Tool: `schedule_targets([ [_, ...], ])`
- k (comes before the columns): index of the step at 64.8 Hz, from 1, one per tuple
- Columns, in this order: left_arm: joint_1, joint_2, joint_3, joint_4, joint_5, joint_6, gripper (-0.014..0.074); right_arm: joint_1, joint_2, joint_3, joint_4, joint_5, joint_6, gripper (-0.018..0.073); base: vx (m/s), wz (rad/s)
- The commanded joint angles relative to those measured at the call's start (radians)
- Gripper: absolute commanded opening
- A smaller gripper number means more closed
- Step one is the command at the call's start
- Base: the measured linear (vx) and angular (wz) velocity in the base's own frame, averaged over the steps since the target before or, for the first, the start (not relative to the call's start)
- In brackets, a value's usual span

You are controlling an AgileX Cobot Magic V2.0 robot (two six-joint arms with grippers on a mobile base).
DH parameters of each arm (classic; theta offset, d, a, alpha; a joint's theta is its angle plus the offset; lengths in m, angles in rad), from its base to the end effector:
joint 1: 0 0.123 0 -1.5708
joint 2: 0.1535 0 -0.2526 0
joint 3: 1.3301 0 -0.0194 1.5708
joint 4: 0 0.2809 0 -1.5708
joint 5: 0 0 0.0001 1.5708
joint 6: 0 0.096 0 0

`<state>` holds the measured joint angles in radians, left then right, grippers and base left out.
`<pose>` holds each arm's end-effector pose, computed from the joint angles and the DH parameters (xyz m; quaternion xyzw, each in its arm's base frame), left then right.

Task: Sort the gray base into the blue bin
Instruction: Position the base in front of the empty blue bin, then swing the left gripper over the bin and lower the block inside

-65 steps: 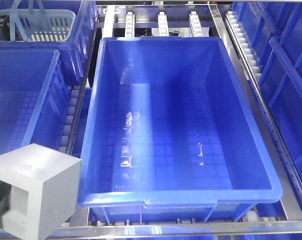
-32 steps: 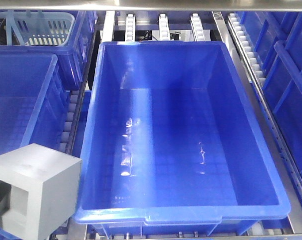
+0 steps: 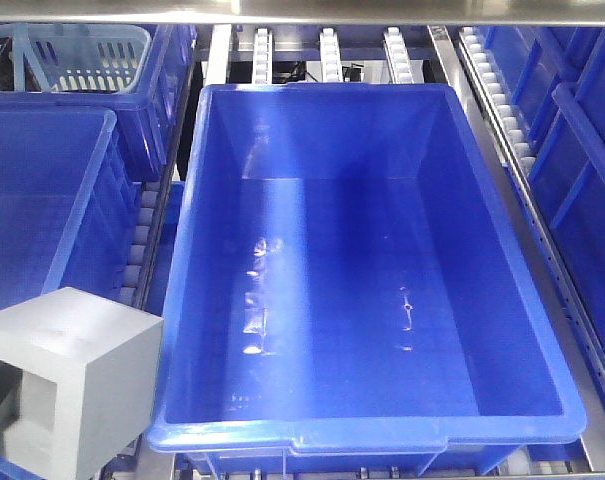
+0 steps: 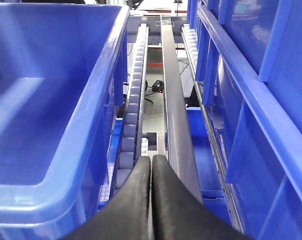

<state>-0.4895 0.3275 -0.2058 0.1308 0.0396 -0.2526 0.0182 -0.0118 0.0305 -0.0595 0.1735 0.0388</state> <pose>0.1354 -0.0716 0.2424 0.1322 0.7207 -0.2030 0.6496 0.1243 0.0013 0.1871 -0.0107 0.7431 -0.0044 0.6691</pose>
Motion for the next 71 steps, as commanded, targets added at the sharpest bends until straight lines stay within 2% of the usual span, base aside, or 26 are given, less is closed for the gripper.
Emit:
schedule_targets([
  [1,-0.002,0.006,-0.035,-0.004,-0.109,-0.010,-0.0006,-0.005,-0.012,0.014,-0.006,-0.074,-0.005,-0.0009,0.00,0.00],
  [41,-0.002,0.006,-0.035,-0.004,-0.109,-0.010,-0.0006,-0.005,-0.012,0.014,-0.006,-0.074,-0.005,-0.0009,0.00,0.00],
  [71,-0.002,0.023,-0.073,-0.011,-0.253,-0.014,-0.0001,-0.005,-0.012,0.014,-0.006,-0.074,-0.005,-0.0009,0.00,0.00],
])
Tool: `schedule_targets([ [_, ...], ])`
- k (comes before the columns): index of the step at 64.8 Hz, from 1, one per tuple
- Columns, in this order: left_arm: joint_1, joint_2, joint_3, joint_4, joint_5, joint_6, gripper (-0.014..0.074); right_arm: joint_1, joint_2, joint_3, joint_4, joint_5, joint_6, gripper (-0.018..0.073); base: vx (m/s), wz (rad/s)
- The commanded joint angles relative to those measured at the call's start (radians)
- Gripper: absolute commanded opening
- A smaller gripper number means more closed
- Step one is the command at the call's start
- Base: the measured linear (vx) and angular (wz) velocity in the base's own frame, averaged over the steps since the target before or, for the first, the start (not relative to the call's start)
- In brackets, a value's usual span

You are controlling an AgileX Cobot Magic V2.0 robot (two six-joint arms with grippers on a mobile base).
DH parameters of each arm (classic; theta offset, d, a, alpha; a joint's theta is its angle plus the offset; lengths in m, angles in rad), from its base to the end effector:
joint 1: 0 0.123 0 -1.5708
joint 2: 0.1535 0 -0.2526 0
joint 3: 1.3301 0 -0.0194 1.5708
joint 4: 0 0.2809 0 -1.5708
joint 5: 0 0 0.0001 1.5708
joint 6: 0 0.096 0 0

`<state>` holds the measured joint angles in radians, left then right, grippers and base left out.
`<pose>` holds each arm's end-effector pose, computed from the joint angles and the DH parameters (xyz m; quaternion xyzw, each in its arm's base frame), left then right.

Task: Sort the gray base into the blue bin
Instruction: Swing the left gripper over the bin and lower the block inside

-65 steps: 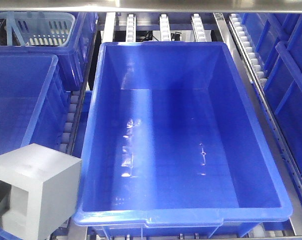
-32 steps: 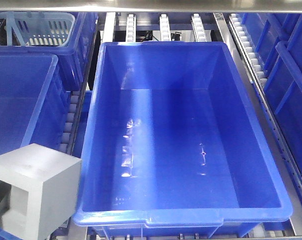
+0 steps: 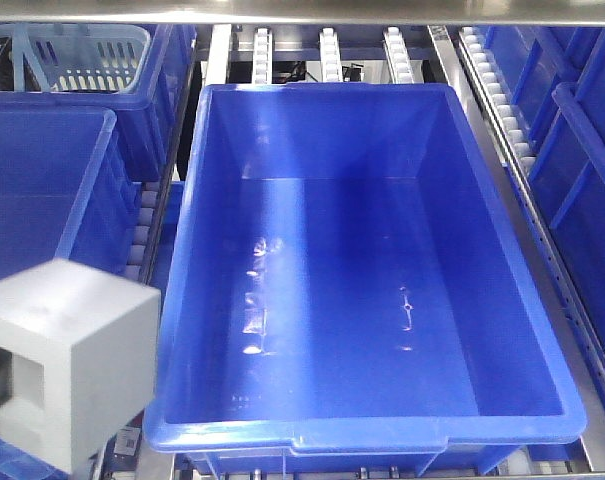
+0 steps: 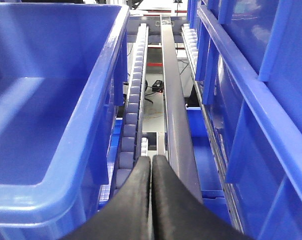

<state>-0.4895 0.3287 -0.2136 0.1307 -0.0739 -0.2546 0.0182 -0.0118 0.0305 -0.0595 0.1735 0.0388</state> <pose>0.1350 -0.0729 0.2559 0.1289 0.6788 -0.2216 0.6882 0.1243 0.0013 0.1871 -0.0107 0.7431 -0.0044 0.6691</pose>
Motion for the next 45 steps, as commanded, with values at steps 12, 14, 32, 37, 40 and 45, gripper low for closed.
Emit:
schedule_targets([
  [12,-0.002,0.158,-0.197,-0.009,-0.141,-0.012,0.0004,-0.005,-0.012,0.014,-0.006,-0.074,-0.005,-0.0009,0.00,0.00],
  [14,-0.002,0.185,-0.220,-0.009,-0.141,-0.012,0.0004,-0.005,-0.012,0.014,-0.006,-0.074,-0.005,-0.0009,0.00,0.00],
  [32,-0.066,0.477,-0.376,-0.009,-0.202,-0.019,0.0004,-0.005,-0.012,0.014,-0.006,-0.074,-0.005,-0.0009,0.00,0.00],
  [37,-0.111,0.568,-0.420,-0.008,-0.209,-0.019,0.0004,-0.005,-0.012,0.014,-0.006,-0.074,-0.005,-0.0009,0.00,0.00],
  [40,-0.132,0.640,-0.457,-0.008,-0.209,-0.019,0.0004,-0.005,-0.012,0.014,-0.006,-0.074,-0.005,-0.0009,0.00,0.00],
  [45,-0.156,0.738,-0.514,-0.008,-0.209,-0.019,0.0004,-0.005,-0.012,0.014,-0.006,-0.074,-0.005,-0.0009,0.00,0.00],
])
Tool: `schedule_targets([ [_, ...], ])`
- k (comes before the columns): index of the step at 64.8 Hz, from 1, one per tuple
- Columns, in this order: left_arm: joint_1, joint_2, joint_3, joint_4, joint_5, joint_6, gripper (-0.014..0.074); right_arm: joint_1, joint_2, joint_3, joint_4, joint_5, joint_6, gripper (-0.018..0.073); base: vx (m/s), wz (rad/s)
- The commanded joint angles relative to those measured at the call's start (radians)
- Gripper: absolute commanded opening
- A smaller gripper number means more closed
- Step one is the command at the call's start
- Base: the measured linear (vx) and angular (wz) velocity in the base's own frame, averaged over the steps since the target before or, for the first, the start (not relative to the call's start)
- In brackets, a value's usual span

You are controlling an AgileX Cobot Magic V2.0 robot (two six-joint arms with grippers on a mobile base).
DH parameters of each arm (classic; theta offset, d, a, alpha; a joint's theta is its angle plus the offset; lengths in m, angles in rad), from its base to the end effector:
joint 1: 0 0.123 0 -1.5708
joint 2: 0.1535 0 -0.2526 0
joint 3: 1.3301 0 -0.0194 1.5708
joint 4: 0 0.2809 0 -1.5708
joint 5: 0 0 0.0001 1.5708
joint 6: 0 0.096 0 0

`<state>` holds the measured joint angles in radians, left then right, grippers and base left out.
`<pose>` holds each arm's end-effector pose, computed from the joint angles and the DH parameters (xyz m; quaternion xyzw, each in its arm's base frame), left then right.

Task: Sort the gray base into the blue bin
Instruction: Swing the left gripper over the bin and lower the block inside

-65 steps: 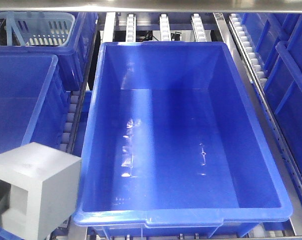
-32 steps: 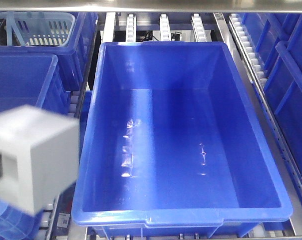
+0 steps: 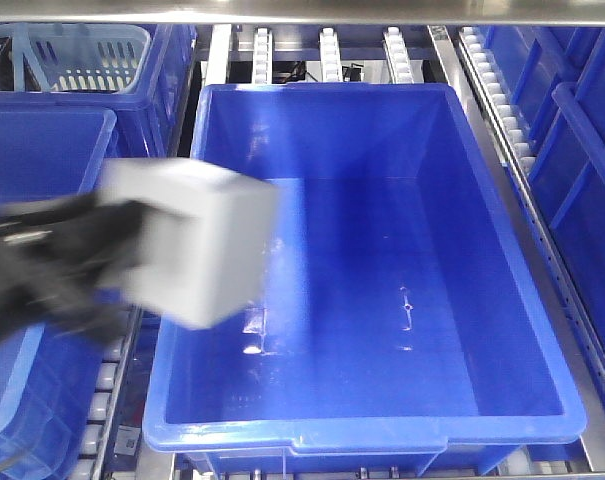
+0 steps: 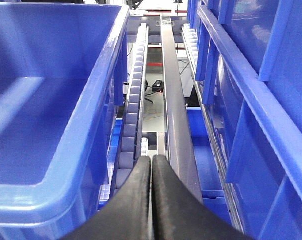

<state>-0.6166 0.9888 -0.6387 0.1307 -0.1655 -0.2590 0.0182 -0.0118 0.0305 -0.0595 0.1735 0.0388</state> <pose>0.2165 -0.1560 0.2889 0.1855 0.7176 -0.2522 0.6221 0.1243 0.0013 0.1871 -0.0107 0.7431 -0.0044 0.6691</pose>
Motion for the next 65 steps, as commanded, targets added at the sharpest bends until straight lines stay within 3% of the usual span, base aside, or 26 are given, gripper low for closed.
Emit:
schedule_targets([
  [1,-0.031,0.096,-0.100,-0.008,-0.117,-0.014,0.0004,-0.005,-0.012,0.014,-0.006,-0.074,-0.005,-0.0009,0.00,0.00],
  [10,-0.037,0.269,-0.224,-0.004,-0.095,-0.014,0.0004,-0.005,-0.012,0.014,-0.006,-0.074,-0.005,-0.0009,0.00,0.00],
  [30,-0.036,0.590,-0.496,-0.002,0.081,-0.010,0.0004,-0.005,-0.012,0.014,-0.006,-0.074,-0.005,-0.0009,0.00,0.00],
  [51,-0.034,0.836,-0.717,-0.002,0.259,-0.009,0.0011,-0.005,-0.012,0.014,-0.006,-0.074,-0.005,-0.0009,0.00,0.00],
  [65,-0.034,0.935,-0.807,-0.002,0.309,-0.009,0.0029,-0.005,-0.012,0.014,-0.006,-0.074,-0.005,-0.0009,0.00,0.00],
])
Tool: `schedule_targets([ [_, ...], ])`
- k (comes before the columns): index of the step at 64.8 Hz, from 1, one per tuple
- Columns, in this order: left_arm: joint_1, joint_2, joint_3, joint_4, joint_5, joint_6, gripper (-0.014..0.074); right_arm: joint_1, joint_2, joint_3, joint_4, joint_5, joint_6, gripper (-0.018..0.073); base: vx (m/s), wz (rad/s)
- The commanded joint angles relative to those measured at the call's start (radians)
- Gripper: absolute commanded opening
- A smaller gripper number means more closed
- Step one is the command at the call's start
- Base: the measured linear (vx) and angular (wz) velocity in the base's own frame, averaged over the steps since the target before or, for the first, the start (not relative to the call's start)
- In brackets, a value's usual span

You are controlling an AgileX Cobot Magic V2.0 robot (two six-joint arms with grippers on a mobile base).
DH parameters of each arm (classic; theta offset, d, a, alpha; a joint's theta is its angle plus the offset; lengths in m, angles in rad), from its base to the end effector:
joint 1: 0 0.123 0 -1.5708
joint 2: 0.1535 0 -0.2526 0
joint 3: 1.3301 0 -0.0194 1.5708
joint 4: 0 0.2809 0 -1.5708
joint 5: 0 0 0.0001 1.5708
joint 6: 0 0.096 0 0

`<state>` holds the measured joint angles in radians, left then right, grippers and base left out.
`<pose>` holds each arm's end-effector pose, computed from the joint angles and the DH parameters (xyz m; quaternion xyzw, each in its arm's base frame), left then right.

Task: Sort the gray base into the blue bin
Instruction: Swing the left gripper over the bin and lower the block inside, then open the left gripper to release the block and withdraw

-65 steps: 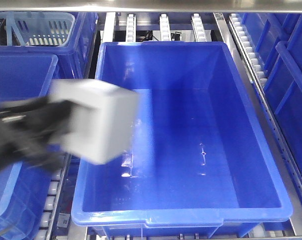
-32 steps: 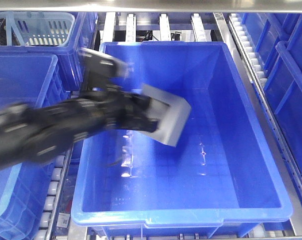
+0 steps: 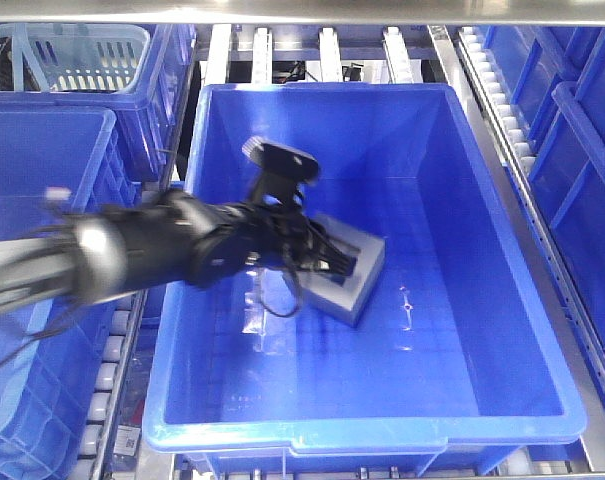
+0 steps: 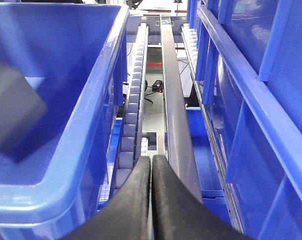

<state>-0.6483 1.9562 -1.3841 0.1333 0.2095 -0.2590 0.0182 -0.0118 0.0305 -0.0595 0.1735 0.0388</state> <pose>0.3691 -0.2762 0.1647 0.2269 0.8762 -0.1494 0.3982 0.1243 0.0013 0.1871 -0.0107 0.7431 -0.0044 0.6691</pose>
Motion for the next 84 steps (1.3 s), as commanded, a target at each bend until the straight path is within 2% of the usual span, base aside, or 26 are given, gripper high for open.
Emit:
schedule_targets([
  [1,-0.002,-0.027,-0.066,-0.005,-0.064,-0.009,0.0032,-0.005,-0.012,0.014,-0.006,-0.074,-0.005,-0.0009,0.00,0.00],
  [15,-0.002,0.018,-0.107,-0.004,-0.027,-0.004,0.0108,-0.005,-0.012,0.014,-0.006,-0.074,-0.005,-0.0009,0.00,0.00],
  [24,-0.002,0.019,-0.108,-0.004,-0.026,-0.004,0.0230,-0.005,-0.012,0.014,-0.006,-0.074,-0.005,-0.0009,0.00,0.00],
  [35,-0.002,0.014,-0.108,-0.004,-0.016,-0.004,0.0424,-0.005,-0.012,0.014,-0.006,-0.074,-0.005,-0.0009,0.00,0.00],
  [42,-0.002,-0.005,-0.107,-0.005,0.005,-0.004,0.0493,-0.005,-0.012,0.014,-0.006,-0.074,-0.005,-0.0009,0.00,0.00],
  [51,-0.002,-0.046,-0.105,-0.005,0.048,-0.004,0.0503,-0.005,-0.012,0.014,-0.006,-0.074,-0.005,-0.0009,0.00,0.00],
  [66,-0.003,-0.162,-0.034,-0.004,0.049,-0.003,0.0483,-0.005,-0.012,0.014,-0.006,-0.074,-0.005,-0.0009,0.00,0.00],
  [84,-0.003,-0.371,0.196,0.013,-0.042,-0.003,0.0431,-0.005,-0.012,0.014,-0.006,-0.074,-0.005,-0.0009,0.00,0.00],
])
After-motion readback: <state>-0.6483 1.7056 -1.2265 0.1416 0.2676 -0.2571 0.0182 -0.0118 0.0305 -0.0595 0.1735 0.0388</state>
